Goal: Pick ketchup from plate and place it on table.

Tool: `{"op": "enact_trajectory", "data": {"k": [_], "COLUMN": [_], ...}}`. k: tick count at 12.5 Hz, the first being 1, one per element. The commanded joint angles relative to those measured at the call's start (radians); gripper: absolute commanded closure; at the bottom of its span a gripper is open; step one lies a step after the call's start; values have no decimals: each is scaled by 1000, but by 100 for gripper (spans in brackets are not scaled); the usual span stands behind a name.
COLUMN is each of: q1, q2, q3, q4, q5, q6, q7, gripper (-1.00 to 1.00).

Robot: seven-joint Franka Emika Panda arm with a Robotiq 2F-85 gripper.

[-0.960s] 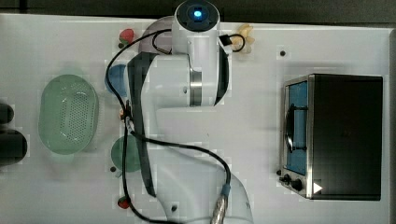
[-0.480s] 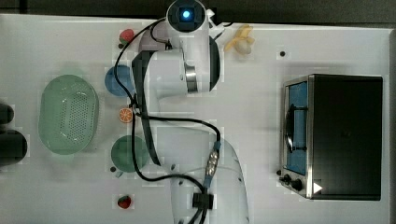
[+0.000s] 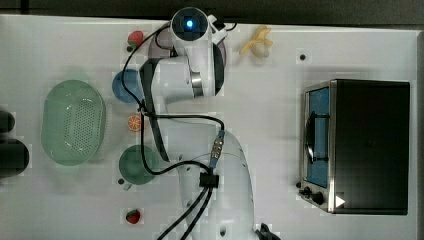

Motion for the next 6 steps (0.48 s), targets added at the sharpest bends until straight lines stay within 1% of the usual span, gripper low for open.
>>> {"op": "enact_trajectory", "data": {"k": [1, 6], "q1": [6, 8], "q2": [45, 90], "q3": [-1, -3], "q4": [42, 65], "q5": [-20, -20], "q6": [33, 64], "q7": [-40, -38], "gripper": [-100, -100]}}
